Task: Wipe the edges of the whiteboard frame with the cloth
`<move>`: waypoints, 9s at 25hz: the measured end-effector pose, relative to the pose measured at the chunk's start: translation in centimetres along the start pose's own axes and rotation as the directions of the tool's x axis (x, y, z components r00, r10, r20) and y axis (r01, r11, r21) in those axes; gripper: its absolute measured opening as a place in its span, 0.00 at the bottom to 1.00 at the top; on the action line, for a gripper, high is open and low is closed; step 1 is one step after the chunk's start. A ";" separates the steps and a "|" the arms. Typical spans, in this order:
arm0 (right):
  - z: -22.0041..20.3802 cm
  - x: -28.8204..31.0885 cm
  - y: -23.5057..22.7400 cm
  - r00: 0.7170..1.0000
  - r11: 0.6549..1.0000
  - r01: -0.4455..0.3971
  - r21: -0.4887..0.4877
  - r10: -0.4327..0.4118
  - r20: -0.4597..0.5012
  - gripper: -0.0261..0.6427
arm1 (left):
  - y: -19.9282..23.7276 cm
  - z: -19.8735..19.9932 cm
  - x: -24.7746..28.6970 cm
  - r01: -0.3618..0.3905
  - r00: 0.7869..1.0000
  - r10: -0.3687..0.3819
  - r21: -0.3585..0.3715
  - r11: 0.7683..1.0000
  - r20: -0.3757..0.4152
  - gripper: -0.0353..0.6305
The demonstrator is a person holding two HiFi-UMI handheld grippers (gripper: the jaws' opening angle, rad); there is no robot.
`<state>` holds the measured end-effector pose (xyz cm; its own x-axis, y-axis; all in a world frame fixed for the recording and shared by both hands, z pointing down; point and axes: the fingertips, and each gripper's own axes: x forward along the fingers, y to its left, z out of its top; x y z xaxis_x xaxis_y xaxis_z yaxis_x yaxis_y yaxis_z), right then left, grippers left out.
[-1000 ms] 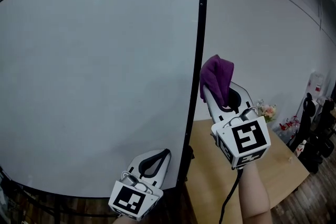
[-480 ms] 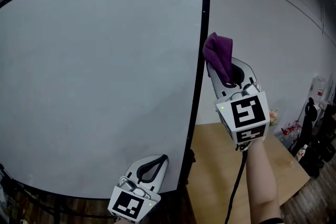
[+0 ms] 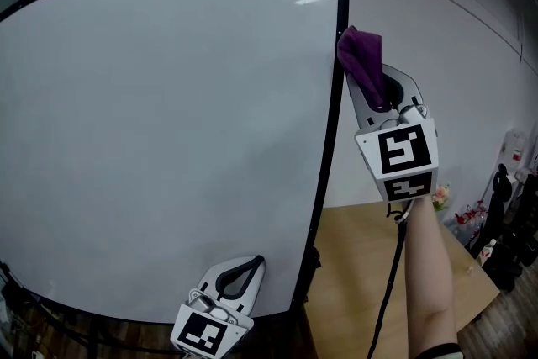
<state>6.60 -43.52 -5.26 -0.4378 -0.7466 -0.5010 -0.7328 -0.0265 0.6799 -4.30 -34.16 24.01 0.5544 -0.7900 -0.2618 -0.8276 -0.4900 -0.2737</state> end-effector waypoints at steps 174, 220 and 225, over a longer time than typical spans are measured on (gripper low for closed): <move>-28.6 -25.2 41.4 0.743 0.885 -0.212 0.415 0.421 -0.521 0.14 | -1.1 -13.4 -7.7 0.089 0.976 -0.129 -0.218 0.972 -0.177 0.08; -36.8 -32.2 50.7 0.537 0.772 -0.165 0.614 0.592 -0.601 0.14 | -1.2 -17.6 -7.6 0.035 0.958 -0.092 -0.209 0.977 -0.272 0.08; -36.7 -32.4 50.5 0.537 0.772 -0.158 0.616 0.591 -0.602 0.14 | -1.3 -17.5 -7.9 0.031 0.958 -0.088 -0.206 0.978 -0.274 0.08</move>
<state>2.88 -45.05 64.91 -0.3548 -0.8169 0.4547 -0.8171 0.5073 0.2738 -9.08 -33.73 42.59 0.5795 -0.8146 0.0267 -0.8105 -0.5794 -0.0856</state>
